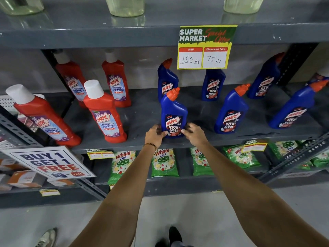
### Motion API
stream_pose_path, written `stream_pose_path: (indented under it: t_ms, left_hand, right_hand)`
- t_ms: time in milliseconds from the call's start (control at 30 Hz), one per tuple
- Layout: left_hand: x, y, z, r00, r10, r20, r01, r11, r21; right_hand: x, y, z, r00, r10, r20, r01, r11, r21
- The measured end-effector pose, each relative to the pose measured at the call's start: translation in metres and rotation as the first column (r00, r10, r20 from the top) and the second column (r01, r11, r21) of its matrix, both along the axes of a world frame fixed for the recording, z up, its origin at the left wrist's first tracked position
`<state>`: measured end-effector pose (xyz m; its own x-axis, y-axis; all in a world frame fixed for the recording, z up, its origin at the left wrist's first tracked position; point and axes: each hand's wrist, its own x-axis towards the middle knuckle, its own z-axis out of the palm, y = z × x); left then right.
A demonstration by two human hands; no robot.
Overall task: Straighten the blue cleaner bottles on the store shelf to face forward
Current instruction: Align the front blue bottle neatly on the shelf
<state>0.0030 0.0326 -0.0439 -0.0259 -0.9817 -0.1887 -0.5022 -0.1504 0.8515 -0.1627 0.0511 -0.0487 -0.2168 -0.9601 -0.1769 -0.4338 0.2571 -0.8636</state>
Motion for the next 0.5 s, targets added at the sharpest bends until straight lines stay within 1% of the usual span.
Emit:
stream_pose_path:
  t_ms: [233, 333, 500]
  left_hand:
    - [-0.0011, -0.0002, 0.0013, 1.000, 0.003, 0.025, -0.003, 1.000, -0.002]
    - [-0.0015, 0.0000, 0.0000, 1.000, 0.009, 0.021, -0.009, 1.000, -0.010]
    - [-0.0028, 0.0036, 0.0022, 1.000, 0.018, 0.012, -0.018, 1.000, -0.001]
  right_hand:
    - [-0.0004, -0.0023, 0.0027, 0.999, -0.013, 0.045, 0.011, 0.999, 0.037]
    - [-0.0011, -0.0024, 0.0014, 0.997, -0.012, 0.072, 0.011, 1.000, 0.024]
    - [-0.0033, 0.0008, 0.0038, 0.998, 0.028, 0.057, -0.030, 0.999, 0.027]
